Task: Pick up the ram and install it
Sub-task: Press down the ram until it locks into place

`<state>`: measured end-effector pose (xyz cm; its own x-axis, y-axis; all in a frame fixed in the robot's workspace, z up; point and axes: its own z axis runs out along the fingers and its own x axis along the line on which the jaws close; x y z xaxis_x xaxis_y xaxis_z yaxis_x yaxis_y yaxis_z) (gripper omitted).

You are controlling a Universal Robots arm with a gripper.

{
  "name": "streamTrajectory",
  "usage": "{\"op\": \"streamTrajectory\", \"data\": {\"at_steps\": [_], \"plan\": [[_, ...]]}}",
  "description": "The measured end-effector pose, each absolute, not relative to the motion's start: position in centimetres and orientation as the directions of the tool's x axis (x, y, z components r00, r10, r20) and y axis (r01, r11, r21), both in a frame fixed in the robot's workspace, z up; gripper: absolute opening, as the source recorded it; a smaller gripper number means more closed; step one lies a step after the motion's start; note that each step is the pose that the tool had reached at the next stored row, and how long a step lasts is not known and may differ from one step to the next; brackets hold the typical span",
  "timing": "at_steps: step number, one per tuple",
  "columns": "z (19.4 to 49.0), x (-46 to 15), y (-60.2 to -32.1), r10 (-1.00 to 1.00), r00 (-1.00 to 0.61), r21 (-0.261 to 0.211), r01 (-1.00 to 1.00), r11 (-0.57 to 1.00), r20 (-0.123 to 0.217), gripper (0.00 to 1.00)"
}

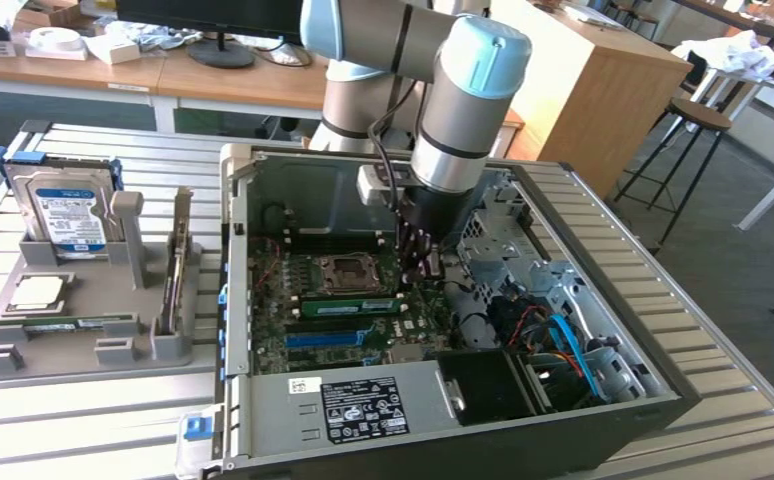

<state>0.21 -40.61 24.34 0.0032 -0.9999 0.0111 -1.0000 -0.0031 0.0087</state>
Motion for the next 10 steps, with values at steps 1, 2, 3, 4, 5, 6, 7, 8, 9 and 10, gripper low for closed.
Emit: {"op": "streamTrajectory", "data": {"at_steps": [1, 2, 3, 4, 5, 6, 7, 8, 9, 10], "plan": [[24.33, 0.22, -40.64, -1.0, 0.003, 0.009, -1.0, -0.003, 0.011, 0.1], [24.33, 0.23, -40.7, -1.0, 0.003, 0.009, -1.0, -0.003, 0.011, 0.1], [24.34, 0.23, -40.78, -1.0, 0.003, 0.009, -1.0, -0.003, 0.011, 0.1], [24.34, 0.22, -40.82, -1.0, 0.003, 0.009, -1.0, -0.003, 0.011, 0.1], [24.34, 0.22, -40.82, -1.0, 0.003, 0.009, -1.0, -0.003, 0.011, 0.1], [24.34, 0.22, -40.82, -1.0, 0.003, 0.009, -1.0, -0.003, 0.011, 0.1], [24.34, 0.22, -40.82, -1.0, 0.003, 0.009, -1.0, -0.003, 0.011, 0.1], [24.32, 0.22, -40.82, -1.0, 0.003, 0.009, -1.0, -0.003, 0.011, 0.1], [24.26, 0.23, -40.83, -1.0, 0.003, 0.009, -1.0, -0.003, 0.011, 0.1], [24.18, 0.23, -40.83, -1.0, 0.003, 0.009, -1.0, -0.003, 0.011, 0.1]]}}
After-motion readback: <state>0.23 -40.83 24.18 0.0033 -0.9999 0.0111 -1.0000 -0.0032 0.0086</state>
